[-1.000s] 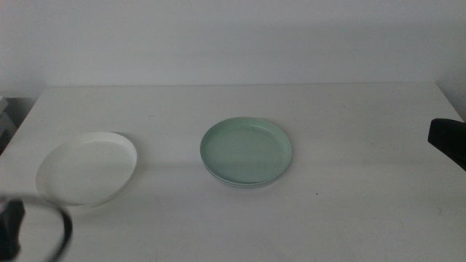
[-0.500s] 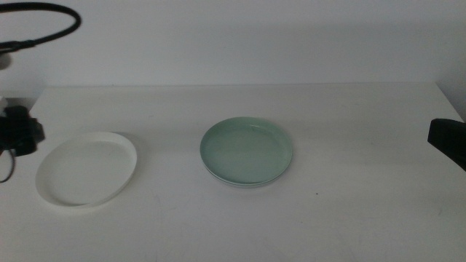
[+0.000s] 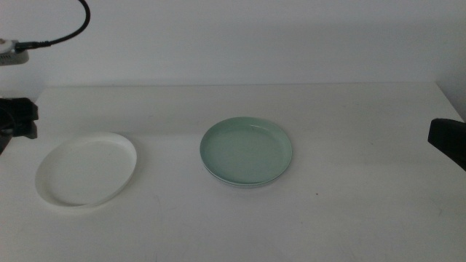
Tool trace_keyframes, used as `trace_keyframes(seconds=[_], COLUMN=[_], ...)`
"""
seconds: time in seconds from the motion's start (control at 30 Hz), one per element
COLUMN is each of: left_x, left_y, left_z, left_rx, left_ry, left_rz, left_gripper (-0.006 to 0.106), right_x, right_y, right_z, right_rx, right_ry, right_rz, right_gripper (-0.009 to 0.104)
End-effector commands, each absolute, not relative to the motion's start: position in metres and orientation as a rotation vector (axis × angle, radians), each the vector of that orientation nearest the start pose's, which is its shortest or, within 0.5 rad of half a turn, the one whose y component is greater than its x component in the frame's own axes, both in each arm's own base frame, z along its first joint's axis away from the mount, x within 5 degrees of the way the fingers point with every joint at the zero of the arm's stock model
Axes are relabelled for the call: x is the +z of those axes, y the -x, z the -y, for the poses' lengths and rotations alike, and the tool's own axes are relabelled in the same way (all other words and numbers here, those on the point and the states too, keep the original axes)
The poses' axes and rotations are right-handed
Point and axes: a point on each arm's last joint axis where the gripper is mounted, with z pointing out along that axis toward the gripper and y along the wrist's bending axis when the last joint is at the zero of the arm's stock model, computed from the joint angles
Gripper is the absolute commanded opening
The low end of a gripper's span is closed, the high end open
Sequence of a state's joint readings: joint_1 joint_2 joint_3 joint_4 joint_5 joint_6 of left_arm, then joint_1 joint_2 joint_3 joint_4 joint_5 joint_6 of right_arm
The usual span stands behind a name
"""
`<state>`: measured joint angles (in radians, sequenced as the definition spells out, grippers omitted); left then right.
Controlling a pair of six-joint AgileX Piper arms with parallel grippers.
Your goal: Stack the three bowls on top of each other.
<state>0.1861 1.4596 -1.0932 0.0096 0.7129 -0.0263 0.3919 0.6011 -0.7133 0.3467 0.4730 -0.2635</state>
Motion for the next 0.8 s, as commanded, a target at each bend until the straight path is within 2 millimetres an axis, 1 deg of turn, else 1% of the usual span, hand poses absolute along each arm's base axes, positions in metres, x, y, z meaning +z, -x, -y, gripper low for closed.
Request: trace_keyframes(seconds=[0.0,0.07,0.13,0.23,0.4,0.5,0.6,0.67,0.77], left_x=[0.300,0.291,0.277,0.255,0.217,0.202,0.191,0.183,0.173], left_y=[-0.310,-0.322,-0.333,-0.347,-0.363,-0.368,-0.371,-0.372,-0.374], left_z=[-0.066,-0.068,-0.071,-0.074,-0.078,-0.079,-0.080,-0.080,-0.080], left_rx=[0.076,0.076,0.095,0.105,0.077,0.064,0.060,0.054,0.037], left_ry=[0.204,0.119,0.047,-0.005,0.055,0.094,0.096,0.104,0.119], left_rz=[-2.511,-2.530,-2.550,-2.580,-2.643,-2.663,-2.683,-2.703,-2.730], left_gripper=[0.102,0.102,0.102,0.102,0.102,0.102,0.101,0.097,0.085], right_x=[0.377,0.377,0.377,0.377,0.377,0.377,0.377,0.377,0.377], right_y=[-0.104,-0.104,-0.104,-0.104,-0.104,-0.104,-0.104,-0.104,-0.104], right_z=[-0.057,-0.057,-0.057,-0.057,-0.057,-0.057,-0.057,-0.057,-0.057], right_rx=[0.444,0.444,0.444,0.444,0.444,0.444,0.444,0.444,0.444], right_ry=[0.396,0.396,0.396,0.396,0.396,0.396,0.396,0.396,0.396], right_rz=[-1.702,-1.702,-1.702,-1.702,-1.702,-1.702,-1.702,-1.702,-1.702], right_gripper=[0.055,0.055,0.055,0.055,0.055,0.055,0.055,0.055,0.055])
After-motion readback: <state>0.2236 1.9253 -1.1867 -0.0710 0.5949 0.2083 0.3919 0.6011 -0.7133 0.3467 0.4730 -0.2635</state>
